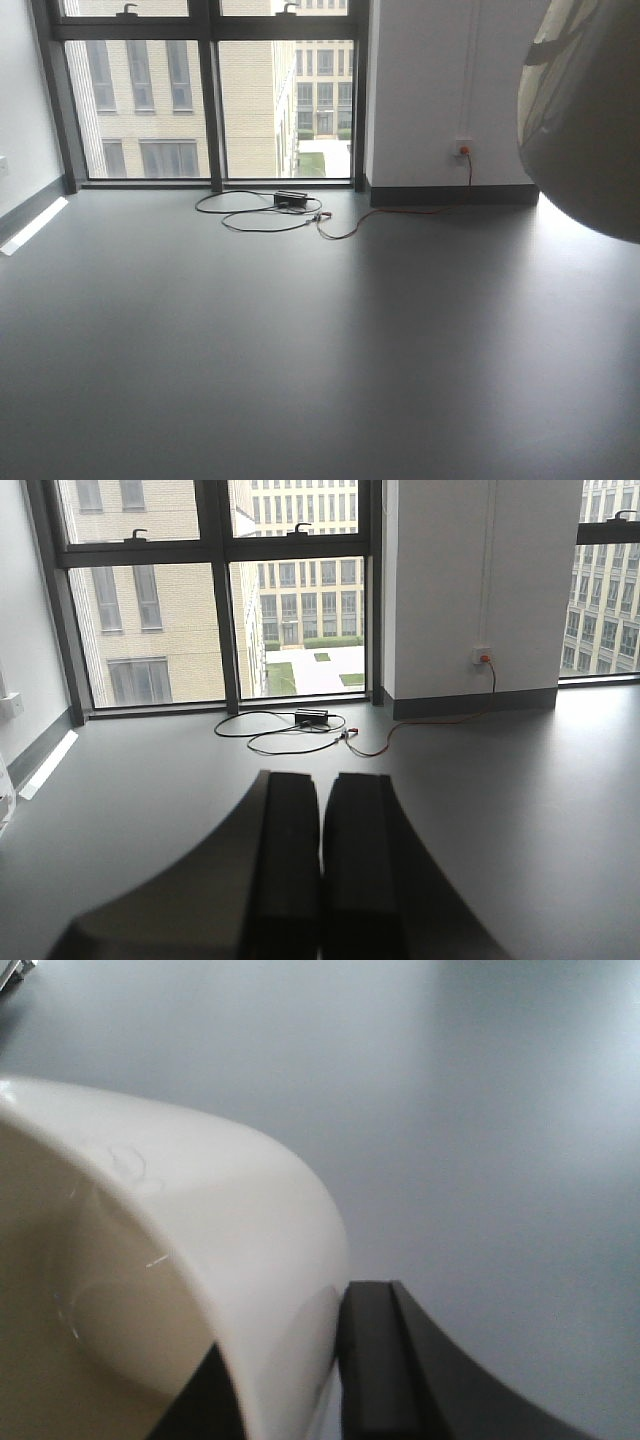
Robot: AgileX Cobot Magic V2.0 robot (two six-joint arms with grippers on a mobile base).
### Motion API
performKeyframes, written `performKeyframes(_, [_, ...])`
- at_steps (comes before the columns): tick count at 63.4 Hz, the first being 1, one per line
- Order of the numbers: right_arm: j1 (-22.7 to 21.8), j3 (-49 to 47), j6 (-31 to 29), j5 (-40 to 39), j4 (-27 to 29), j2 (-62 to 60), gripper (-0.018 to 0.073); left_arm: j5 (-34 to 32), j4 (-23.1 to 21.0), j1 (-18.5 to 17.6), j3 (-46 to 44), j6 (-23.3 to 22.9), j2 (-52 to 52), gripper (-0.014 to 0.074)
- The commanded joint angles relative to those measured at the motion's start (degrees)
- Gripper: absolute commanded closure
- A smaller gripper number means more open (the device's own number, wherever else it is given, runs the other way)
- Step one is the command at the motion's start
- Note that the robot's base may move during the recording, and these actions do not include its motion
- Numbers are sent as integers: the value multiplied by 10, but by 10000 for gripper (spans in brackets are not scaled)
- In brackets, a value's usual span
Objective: Move white bin to right shelf second layer
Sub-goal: 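Turn the base toward the rack of blue bins, then drive the base up to the blue-bin rack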
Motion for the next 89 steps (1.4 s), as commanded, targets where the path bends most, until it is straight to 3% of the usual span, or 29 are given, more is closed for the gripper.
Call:
performKeyframes(1, [-4, -18, -2, -50, 4, -1, 504, -52, -4, -2, 19, -4, -10, 512])
performKeyframes(89, [-4, -18, -2, -50, 4, -1, 504, -52, -4, -2, 19, -4, -10, 512])
